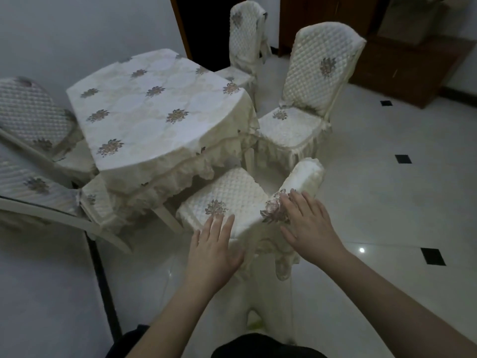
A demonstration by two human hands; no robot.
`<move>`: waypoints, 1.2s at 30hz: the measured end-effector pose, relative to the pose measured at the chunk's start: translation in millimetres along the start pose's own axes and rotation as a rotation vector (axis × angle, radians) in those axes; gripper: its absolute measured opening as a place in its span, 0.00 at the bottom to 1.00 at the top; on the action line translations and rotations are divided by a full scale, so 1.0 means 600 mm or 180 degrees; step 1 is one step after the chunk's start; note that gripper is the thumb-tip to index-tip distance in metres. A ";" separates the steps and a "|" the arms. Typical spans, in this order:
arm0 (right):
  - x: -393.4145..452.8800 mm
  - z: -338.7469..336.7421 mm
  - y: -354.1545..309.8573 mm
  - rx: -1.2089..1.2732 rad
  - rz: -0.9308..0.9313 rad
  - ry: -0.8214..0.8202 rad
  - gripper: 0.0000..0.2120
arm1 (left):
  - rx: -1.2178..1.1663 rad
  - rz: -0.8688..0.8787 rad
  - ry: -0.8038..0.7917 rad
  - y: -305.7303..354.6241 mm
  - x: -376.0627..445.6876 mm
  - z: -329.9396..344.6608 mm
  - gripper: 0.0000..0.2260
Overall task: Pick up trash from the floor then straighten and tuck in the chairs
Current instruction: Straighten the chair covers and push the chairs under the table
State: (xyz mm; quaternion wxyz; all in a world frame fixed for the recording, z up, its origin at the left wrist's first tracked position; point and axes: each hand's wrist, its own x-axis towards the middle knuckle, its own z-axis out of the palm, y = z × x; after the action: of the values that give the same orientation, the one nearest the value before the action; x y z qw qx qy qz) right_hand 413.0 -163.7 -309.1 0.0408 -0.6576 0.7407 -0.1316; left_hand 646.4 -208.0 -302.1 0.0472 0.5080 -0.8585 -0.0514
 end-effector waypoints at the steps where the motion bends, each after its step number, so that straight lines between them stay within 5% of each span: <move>1: 0.005 0.003 0.007 0.0025 0.0001 -0.0020 0.32 | -0.0044 -0.0020 -0.0002 0.005 0.010 0.003 0.33; 21: 0.149 0.064 0.099 0.0050 -0.0389 -0.0745 0.46 | -0.0089 0.0089 -0.0262 -0.009 0.134 0.094 0.48; 28: 0.208 0.055 0.171 -0.0009 -0.1004 -0.0874 0.51 | 0.0038 -0.0628 -0.0357 0.019 0.112 0.087 0.53; 36: 0.272 0.069 0.252 -0.0181 -0.1343 -0.1081 0.43 | -0.0190 -0.1422 -0.0449 0.055 0.109 0.116 0.52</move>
State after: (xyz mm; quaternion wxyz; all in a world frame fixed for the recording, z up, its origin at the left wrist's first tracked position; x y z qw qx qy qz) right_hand 255.5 -315.4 -367.9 0.1176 -0.8109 0.5732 -0.0041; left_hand 577.0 -246.5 -364.4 -0.0104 0.6790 -0.7240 -0.1213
